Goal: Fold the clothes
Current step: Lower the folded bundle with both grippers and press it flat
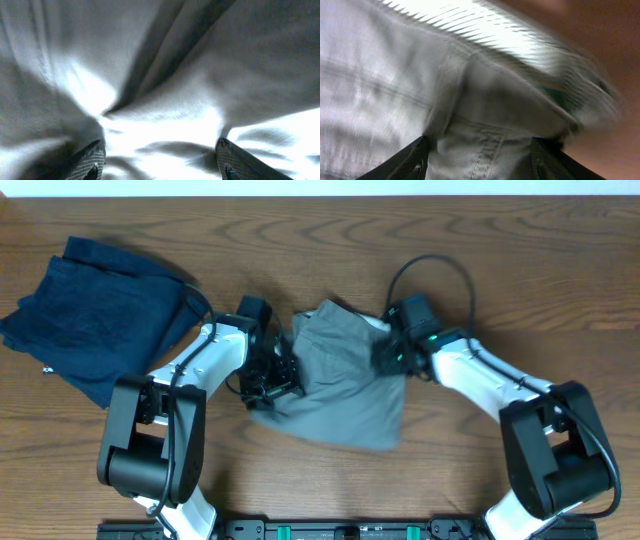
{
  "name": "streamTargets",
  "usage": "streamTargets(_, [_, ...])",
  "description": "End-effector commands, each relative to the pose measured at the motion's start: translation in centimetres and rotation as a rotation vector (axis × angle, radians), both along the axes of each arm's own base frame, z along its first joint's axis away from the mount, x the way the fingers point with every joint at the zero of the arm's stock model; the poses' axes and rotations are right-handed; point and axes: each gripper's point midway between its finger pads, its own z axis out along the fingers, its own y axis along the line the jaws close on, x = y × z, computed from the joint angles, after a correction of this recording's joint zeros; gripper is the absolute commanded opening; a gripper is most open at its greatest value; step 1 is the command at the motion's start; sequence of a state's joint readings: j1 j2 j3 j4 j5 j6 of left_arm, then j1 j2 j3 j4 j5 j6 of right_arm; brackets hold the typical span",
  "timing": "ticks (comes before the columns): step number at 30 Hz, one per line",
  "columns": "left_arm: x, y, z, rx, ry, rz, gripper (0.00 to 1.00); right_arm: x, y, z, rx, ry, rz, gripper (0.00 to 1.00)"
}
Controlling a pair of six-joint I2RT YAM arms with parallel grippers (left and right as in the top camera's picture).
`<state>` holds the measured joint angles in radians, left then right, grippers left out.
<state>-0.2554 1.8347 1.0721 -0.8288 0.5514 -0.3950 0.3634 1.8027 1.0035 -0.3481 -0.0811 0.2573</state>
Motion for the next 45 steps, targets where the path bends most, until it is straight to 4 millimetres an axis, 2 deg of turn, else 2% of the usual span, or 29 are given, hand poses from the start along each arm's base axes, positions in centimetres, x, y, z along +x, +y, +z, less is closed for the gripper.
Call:
streamTargets(1, [-0.1,-2.1,2.3,-0.151,0.002,0.019,0.75,2.3,-2.4,0.1,-0.085,-0.069,-0.006,0.64])
streamTargets(3, [1.1,-2.0,3.4,-0.147,-0.092,0.011,0.77,2.5,-2.1,0.4,-0.068,-0.074,0.000,0.65])
streamTargets(7, [5.0,-0.4,5.7,-0.040,-0.362,0.010,0.98,1.7,-1.9,0.0,-0.072,-0.043,0.015,0.68])
streamTargets(10, [6.9,0.6,6.7,0.025,-0.476,0.024,0.98,1.2,-1.6,-0.1,-0.076,-0.030,0.025,0.69])
streamTargets(14, [7.3,-1.1,7.0,-0.056,-0.493,0.003,0.98,1.0,-1.0,-0.1,-0.076,-0.027,0.040,0.70])
streamTargets(20, [7.2,-3.3,5.0,-0.069,-0.483,-0.055,0.99,0.6,-0.6,0.1,-0.066,-0.020,0.039,0.73])
streamTargets(22, [7.3,-4.2,4.5,-0.079,-0.495,-0.087,0.99,0.8,-1.0,1.1,-0.044,-0.028,-0.011,0.75])
streamTargets(28, [8.1,-5.6,4.3,-0.104,-0.559,-0.151,1.00,2.2,-3.1,6.4,0.019,-0.141,-0.083,0.81])
streamTargets(31, [8.7,-5.9,4.4,-0.113,-0.588,-0.150,1.00,2.0,-4.2,6.7,0.036,-0.124,-0.090,0.77])
streamTargets(36, [9.0,-6.1,3.3,-0.110,-0.579,-0.151,0.83,0.8,-4.5,3.5,0.031,-0.012,-0.085,0.72])
streamTargets(40, [8.8,-6.0,1.6,-0.099,-0.538,-0.153,0.79,0.3,-3.3,0.8,0.065,0.056,-0.030,0.70])
streamTargets(41, [8.7,-6.0,1.4,-0.097,-0.533,-0.153,0.74,0.3,-3.1,0.2,0.074,0.070,-0.026,0.68])
streamTargets(43, [8.8,-6.0,1.3,-0.097,-0.533,-0.154,0.51,0.2,-2.4,-0.7,0.107,0.091,-0.007,0.57])
streamTargets(44, [8.8,-6.0,1.5,-0.101,-0.536,-0.153,0.36,0.2,-2.1,-1.0,0.121,0.095,0.008,0.44])
streamTargets(45, [8.8,-6.1,1.6,-0.108,-0.540,-0.154,0.25,0.1,-2.0,-0.9,0.126,0.095,0.014,0.32])
